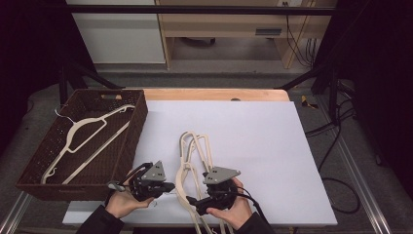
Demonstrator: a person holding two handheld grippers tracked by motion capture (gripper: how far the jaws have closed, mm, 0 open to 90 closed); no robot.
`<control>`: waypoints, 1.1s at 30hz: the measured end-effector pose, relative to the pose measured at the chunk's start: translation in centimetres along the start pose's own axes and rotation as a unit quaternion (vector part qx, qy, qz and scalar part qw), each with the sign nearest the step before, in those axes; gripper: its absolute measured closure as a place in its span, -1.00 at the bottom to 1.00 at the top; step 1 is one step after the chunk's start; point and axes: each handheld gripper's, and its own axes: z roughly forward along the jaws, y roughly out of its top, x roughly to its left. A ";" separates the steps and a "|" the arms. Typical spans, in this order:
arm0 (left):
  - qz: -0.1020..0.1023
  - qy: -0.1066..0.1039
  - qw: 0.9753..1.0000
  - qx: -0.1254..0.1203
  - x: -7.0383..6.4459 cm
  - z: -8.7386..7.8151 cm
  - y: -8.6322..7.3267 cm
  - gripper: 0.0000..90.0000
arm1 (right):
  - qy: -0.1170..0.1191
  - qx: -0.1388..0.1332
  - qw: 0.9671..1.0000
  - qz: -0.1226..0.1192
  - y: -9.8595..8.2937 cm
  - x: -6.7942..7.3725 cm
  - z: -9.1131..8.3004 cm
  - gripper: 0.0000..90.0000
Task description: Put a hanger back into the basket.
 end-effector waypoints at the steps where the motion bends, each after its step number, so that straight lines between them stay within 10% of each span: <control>1: -0.001 -0.001 1.000 0.001 -0.1 0.0 0.1 0.98 | 0.004 0.003 1.000 -0.001 0.0 0.2 0.2 -0.72; 12: -0.014 -0.003 1.000 0.014 -0.1 0.1 0.7 0.98 | 0.002 0.039 0.999 -0.016 -0.4 2.2 2.8 -0.55; 23: -0.018 -0.003 1.000 0.012 -0.1 0.0 0.7 0.97 | -0.038 0.079 0.996 -0.027 -0.7 3.2 5.0 0.16; 33: -0.021 -0.009 1.000 0.007 0.0 -0.1 0.6 0.97 | -0.027 0.085 0.996 -0.018 -0.7 3.1 4.9 0.58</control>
